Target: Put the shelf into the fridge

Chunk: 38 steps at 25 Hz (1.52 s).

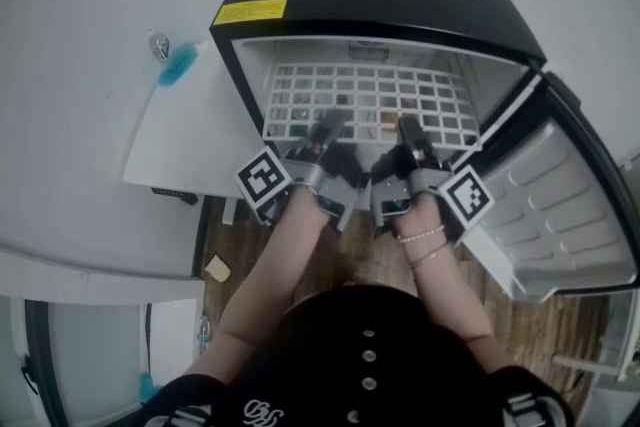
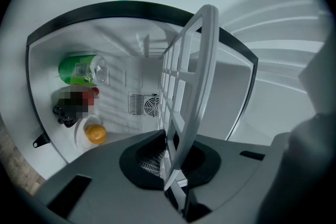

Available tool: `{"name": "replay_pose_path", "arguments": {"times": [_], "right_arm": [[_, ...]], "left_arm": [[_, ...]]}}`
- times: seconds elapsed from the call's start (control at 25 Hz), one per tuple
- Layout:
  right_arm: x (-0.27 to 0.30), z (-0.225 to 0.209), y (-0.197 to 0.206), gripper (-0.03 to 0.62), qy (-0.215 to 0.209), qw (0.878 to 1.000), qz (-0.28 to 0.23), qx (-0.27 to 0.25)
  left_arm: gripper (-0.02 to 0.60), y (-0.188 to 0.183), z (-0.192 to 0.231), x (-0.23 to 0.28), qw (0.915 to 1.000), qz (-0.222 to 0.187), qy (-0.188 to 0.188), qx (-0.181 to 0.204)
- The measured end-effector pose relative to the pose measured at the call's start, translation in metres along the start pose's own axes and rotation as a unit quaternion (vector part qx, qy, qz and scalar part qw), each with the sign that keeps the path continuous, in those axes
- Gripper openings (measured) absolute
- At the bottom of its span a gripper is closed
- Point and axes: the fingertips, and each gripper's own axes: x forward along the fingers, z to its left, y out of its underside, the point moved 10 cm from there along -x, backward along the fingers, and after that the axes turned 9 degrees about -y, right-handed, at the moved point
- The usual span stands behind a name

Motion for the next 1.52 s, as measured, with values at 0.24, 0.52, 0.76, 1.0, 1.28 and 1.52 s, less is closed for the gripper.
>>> {"name": "replay_pose_path", "arguments": {"times": [0.24, 0.52, 0.76, 1.0, 1.28, 1.52], "right_arm": [[-0.008, -0.001, 0.006, 0.034, -0.008, 1.000, -0.002, -0.007], [0.000, -0.004, 0.003, 0.034, -0.017, 1.000, 0.002, -0.015], [0.006, -0.007, 0.000, 0.034, -0.024, 1.000, 0.008, -0.019], [0.011, -0.008, -0.002, 0.035, -0.025, 0.999, 0.012, -0.030], [0.017, -0.010, -0.005, 0.035, -0.028, 0.999, 0.015, -0.034], [0.025, -0.012, -0.008, 0.037, -0.032, 0.999, 0.019, -0.037]], "left_arm": [[0.034, 0.002, 0.003, -0.008, 1.0000, -0.003, 0.007, 0.004], [0.034, -0.002, 0.005, 0.000, 0.9998, -0.013, 0.017, 0.004], [0.035, -0.004, 0.006, 0.005, 0.9996, -0.021, 0.017, 0.007], [0.035, -0.006, 0.006, 0.010, 0.9995, -0.025, 0.020, 0.007], [0.037, -0.008, 0.008, 0.015, 0.9991, -0.034, 0.025, 0.007], [0.037, -0.012, 0.008, 0.022, 0.9987, -0.039, 0.029, 0.011]]}}
